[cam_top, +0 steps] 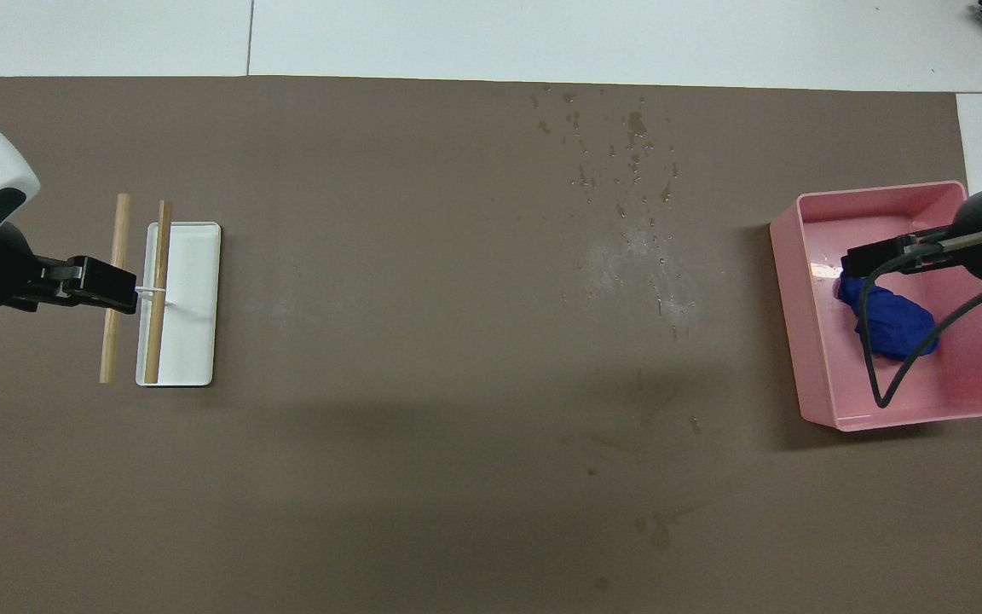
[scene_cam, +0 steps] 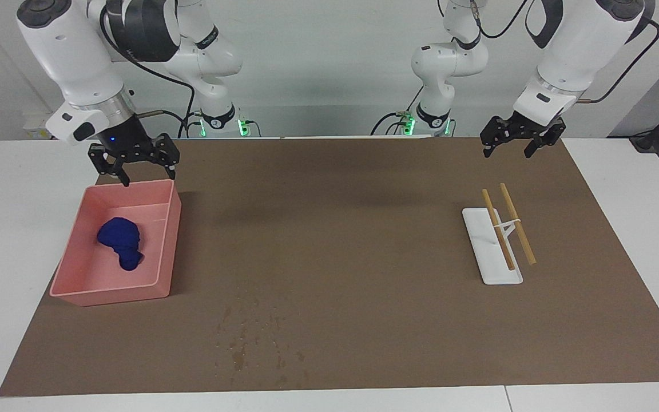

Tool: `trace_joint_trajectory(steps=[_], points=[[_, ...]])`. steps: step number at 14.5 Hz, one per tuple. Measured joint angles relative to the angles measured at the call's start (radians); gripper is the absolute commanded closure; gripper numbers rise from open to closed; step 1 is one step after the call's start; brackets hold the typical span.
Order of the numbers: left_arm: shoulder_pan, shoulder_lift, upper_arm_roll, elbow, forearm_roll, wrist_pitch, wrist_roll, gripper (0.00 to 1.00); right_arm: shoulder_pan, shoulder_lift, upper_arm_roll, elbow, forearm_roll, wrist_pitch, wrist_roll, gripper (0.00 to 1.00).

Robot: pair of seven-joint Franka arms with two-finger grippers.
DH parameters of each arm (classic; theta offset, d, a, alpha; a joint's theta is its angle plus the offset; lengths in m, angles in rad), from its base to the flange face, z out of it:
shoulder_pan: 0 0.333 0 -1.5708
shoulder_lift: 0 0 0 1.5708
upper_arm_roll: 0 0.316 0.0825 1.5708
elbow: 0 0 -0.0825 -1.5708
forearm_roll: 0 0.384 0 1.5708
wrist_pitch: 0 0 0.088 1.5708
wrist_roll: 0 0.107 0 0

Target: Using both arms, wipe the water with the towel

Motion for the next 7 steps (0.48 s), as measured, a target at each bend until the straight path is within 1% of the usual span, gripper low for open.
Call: trace_joint_trajectory(steps=[7], points=[[0.0,0.0,0.0,0.0,0.0,0.0,0.0,0.0,-0.018,0.001,0.001,0.0,0.0,-0.015,0.0,0.0]])
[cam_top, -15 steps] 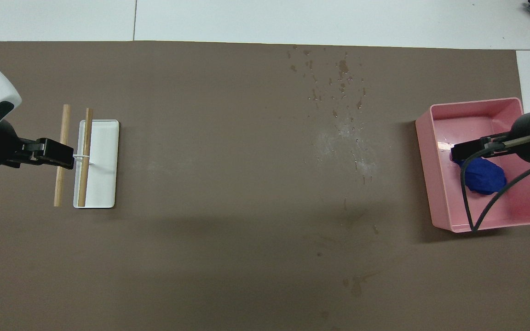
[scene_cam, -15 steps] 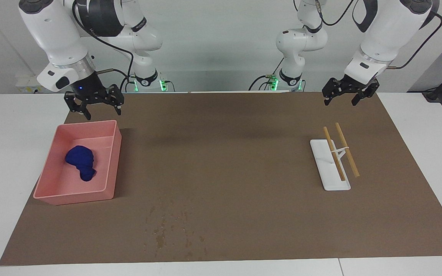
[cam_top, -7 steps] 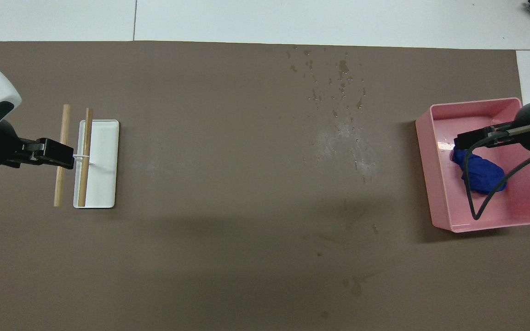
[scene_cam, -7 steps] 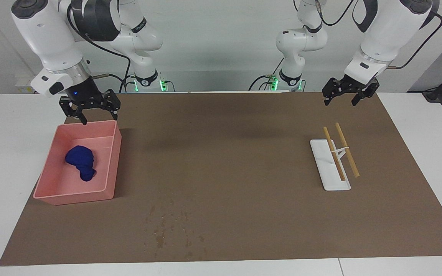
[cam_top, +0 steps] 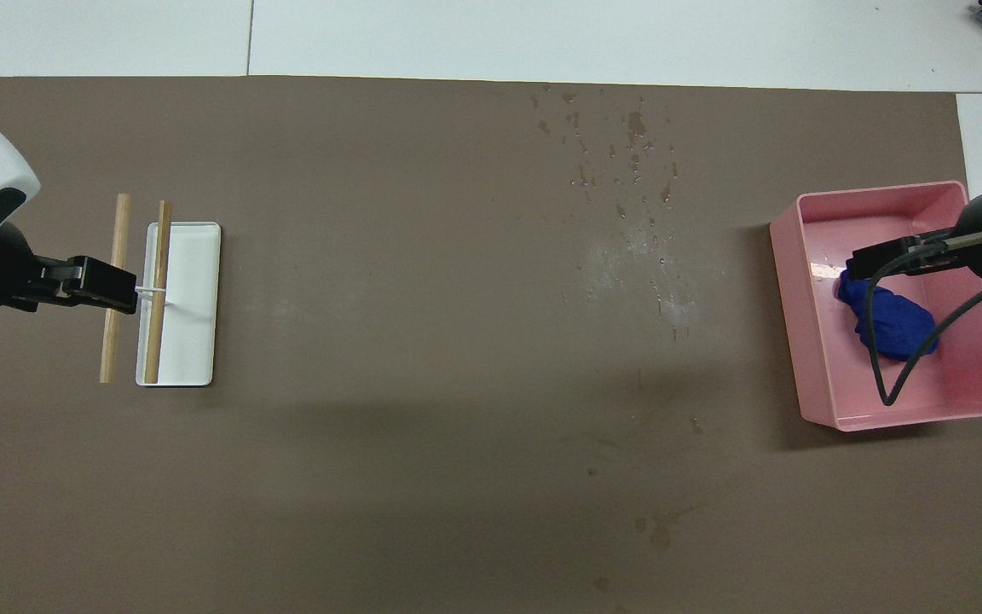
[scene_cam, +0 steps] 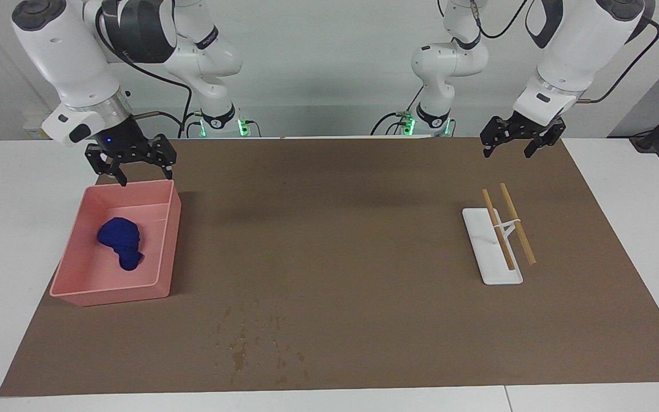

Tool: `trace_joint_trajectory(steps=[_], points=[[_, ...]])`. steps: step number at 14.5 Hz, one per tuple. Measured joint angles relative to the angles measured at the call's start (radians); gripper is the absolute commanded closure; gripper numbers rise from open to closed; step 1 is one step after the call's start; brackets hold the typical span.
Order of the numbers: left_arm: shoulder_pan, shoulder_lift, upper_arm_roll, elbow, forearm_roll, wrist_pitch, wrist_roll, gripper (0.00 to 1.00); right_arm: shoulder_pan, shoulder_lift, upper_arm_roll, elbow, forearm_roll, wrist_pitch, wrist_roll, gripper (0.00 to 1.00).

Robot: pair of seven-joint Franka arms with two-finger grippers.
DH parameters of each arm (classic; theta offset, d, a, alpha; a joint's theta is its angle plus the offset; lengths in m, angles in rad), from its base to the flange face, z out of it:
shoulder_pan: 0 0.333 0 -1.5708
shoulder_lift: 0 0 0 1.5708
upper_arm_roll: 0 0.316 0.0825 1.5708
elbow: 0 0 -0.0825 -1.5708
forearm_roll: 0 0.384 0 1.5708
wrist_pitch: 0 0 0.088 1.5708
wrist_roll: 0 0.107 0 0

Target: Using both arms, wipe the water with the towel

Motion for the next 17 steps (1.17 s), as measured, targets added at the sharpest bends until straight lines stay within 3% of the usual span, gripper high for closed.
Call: trace_joint_trajectory(steps=[17], points=[[0.0,0.0,0.0,0.0,0.0,0.0,0.0,0.0,-0.007,0.0,0.004,-0.014,-0.059,-0.017,0.001,0.0]])
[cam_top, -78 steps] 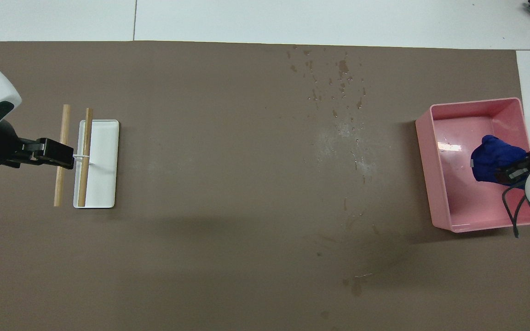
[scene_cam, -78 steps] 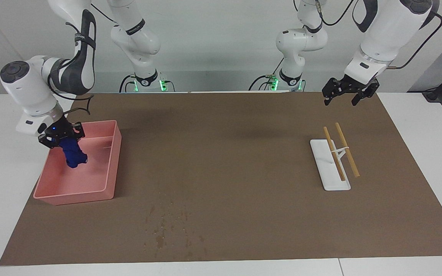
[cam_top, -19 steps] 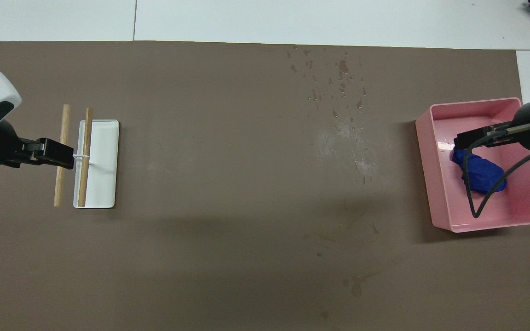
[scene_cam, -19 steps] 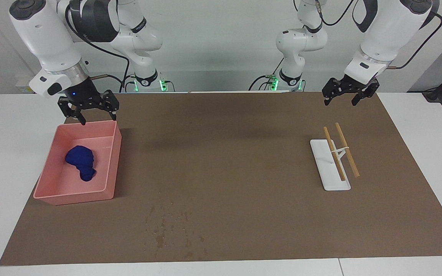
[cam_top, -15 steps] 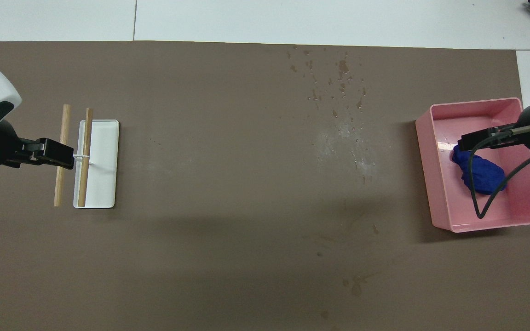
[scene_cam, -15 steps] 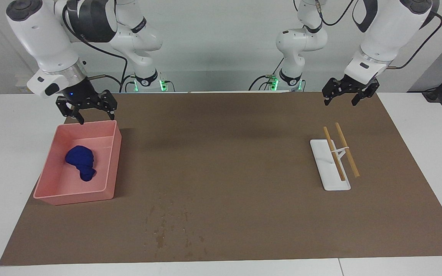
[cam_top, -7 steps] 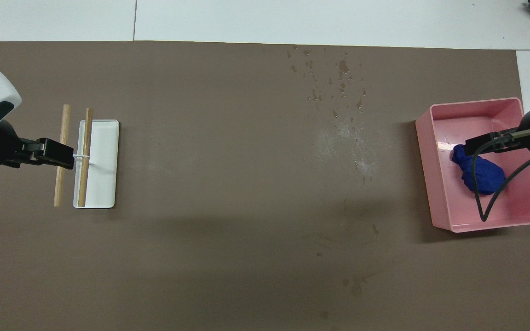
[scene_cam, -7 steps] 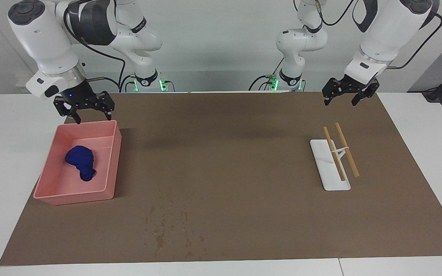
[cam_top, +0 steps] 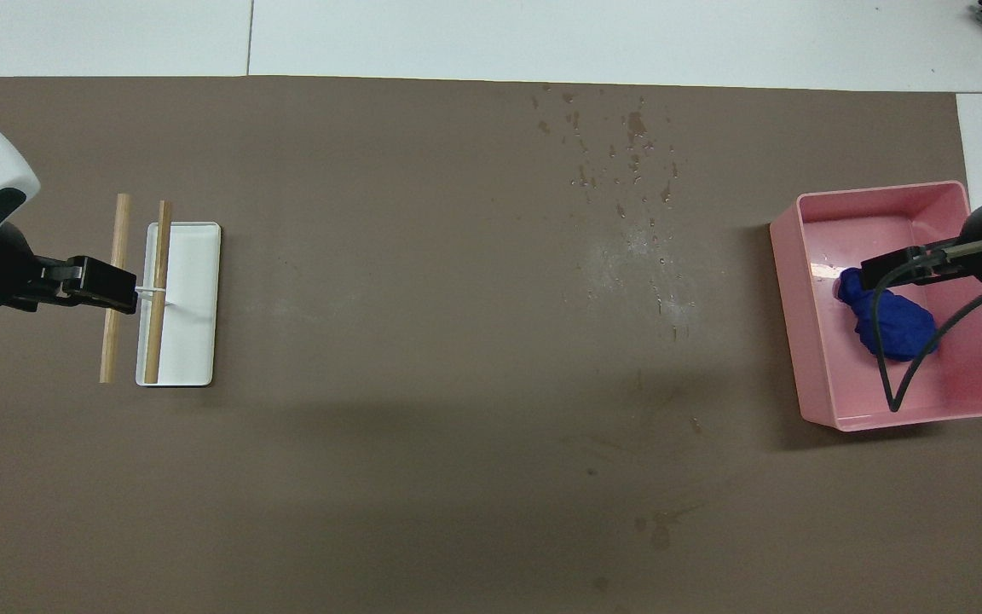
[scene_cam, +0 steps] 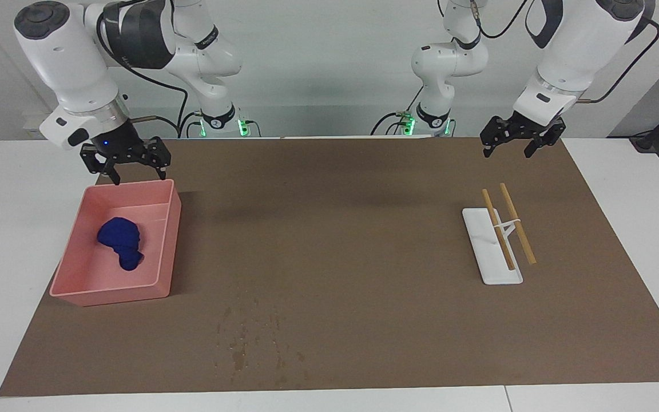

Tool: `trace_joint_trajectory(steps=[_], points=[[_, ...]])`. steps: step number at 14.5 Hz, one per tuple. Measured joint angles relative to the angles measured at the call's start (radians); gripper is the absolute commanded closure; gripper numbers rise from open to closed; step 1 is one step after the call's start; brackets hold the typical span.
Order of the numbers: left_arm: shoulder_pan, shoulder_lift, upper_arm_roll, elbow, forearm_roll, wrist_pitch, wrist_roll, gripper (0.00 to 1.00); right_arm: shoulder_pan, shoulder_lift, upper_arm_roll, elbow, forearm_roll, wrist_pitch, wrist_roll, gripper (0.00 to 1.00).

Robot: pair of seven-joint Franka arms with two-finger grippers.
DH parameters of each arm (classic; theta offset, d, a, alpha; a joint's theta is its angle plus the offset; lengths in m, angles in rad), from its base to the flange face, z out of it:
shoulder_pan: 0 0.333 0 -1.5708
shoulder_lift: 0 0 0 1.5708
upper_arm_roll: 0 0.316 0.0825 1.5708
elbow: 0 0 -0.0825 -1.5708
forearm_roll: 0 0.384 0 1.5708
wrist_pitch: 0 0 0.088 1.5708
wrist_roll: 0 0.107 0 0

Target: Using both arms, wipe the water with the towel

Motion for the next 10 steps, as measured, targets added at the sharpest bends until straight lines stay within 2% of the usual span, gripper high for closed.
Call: trace_joint_trajectory(steps=[10], points=[[0.0,0.0,0.0,0.0,0.0,0.0,0.0,0.0,0.0,0.0,0.003,0.0,0.026,0.0,0.054,0.0]])
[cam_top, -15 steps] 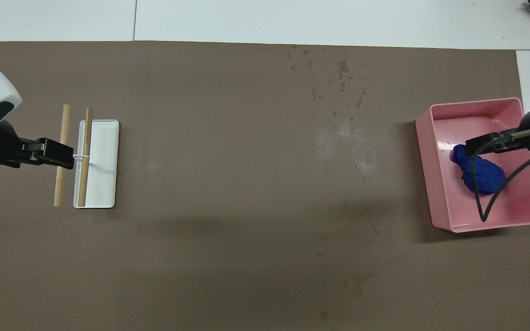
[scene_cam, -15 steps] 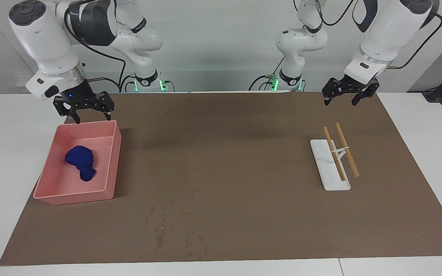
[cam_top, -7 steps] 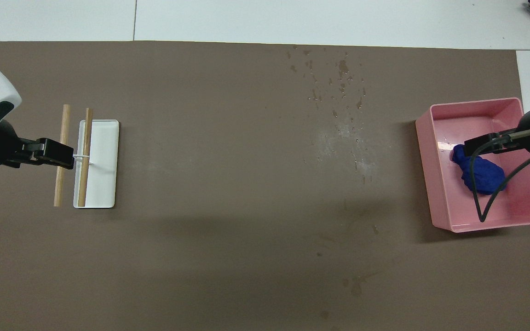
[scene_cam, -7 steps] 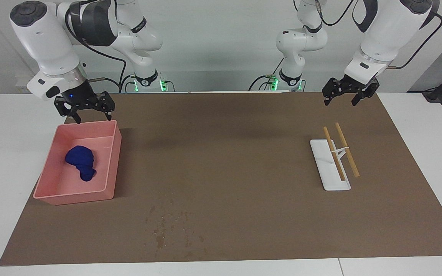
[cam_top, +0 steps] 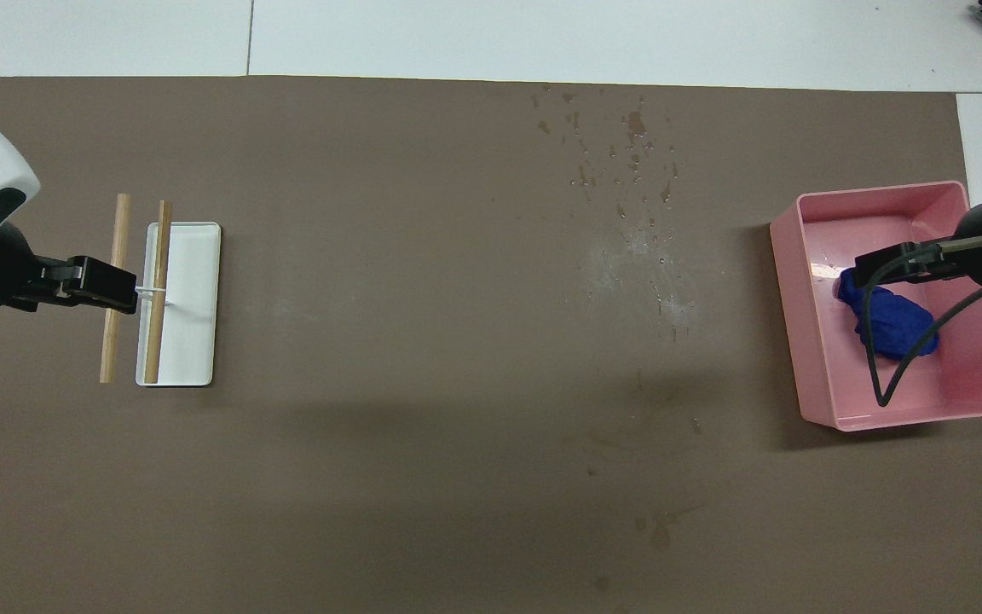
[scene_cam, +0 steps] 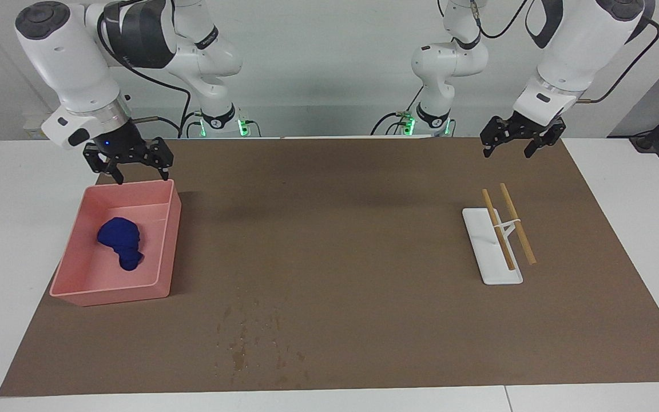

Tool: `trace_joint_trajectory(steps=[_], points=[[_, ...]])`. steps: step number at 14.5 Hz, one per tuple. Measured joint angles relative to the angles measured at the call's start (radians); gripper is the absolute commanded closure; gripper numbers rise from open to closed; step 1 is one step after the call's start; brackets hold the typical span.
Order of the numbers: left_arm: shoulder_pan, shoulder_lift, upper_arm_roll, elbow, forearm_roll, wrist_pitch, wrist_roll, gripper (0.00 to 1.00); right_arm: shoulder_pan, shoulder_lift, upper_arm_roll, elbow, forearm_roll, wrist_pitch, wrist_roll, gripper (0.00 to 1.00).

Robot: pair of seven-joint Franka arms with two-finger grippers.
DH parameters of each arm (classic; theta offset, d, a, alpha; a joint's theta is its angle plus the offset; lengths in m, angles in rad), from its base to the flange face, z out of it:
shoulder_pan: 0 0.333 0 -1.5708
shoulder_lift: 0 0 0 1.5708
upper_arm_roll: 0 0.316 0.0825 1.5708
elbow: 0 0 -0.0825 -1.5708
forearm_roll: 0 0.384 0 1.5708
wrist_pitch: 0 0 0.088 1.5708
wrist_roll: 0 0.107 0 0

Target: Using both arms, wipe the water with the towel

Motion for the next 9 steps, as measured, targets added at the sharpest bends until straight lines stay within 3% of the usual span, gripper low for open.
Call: trace_joint_trajectory(steps=[9], points=[[0.0,0.0,0.0,0.0,0.0,0.0,0.0,0.0,0.0,0.0,0.0,0.0,0.006,0.0,0.003,0.0]])
